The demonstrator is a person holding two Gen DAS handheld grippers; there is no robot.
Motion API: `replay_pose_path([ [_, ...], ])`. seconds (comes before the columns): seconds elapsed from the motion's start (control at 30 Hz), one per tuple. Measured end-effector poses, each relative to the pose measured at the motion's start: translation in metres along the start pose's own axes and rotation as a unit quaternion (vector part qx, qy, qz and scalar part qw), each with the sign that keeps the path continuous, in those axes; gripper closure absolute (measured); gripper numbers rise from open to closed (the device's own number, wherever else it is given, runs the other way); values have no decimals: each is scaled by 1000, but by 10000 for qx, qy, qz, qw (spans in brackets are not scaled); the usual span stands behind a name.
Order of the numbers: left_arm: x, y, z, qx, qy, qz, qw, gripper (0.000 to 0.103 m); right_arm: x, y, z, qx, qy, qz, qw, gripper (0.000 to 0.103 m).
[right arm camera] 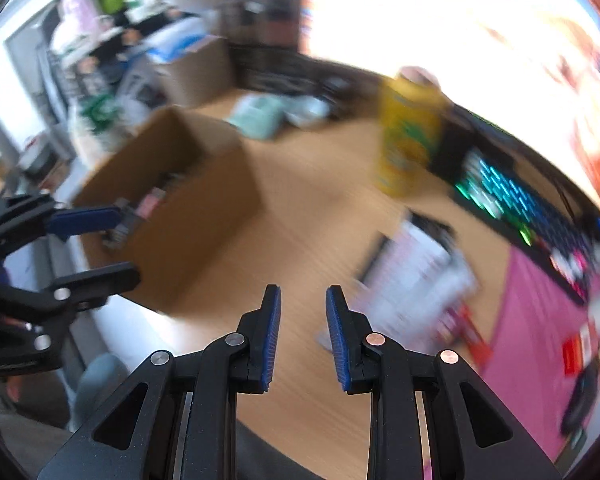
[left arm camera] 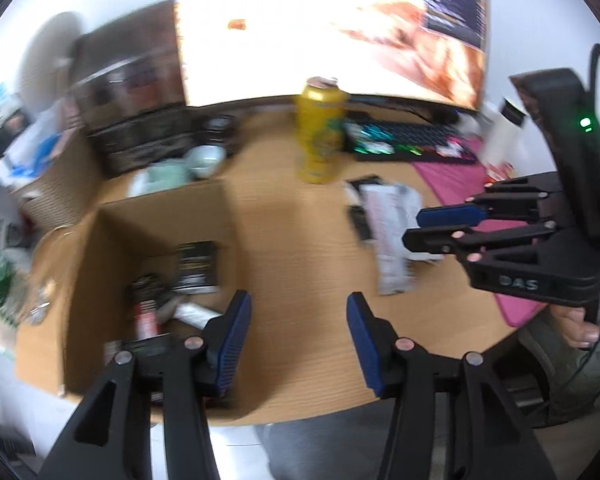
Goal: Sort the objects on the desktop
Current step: 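Move both open tools back to the pile of wrapped packets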
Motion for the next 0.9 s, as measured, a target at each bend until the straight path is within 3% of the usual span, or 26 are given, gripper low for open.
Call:
replay_pose_path([
  [0.27, -56, 3, 84, 764, -486, 178, 9957, 48, -113, -67, 34, 458, -438, 1144, 9914, 78],
  [0.47, -68, 13, 115, 963, -493, 284, 9937, 48, -158, -79, 43, 512, -551, 1466, 9863, 78],
  [0.63, -71, 29, 140, 1084, -531, 341, 9921, 48, -190, -54, 47, 475, -861, 1297, 9867, 78],
  [0.9, -88, 39, 172, 1292, -704, 575, 9874, 48, -183, -45, 75, 875, -651, 629, 9920, 78],
])
Point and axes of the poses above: each gripper's, at about its wrist camera, not at the fingertips, and z roughly the way its jaws point, x to its left, y to its top, the point moved 8 cm from there along z, roughly the way its jaws point, and after that the axes turned 5 degrees about z, right-handed, at the moved point
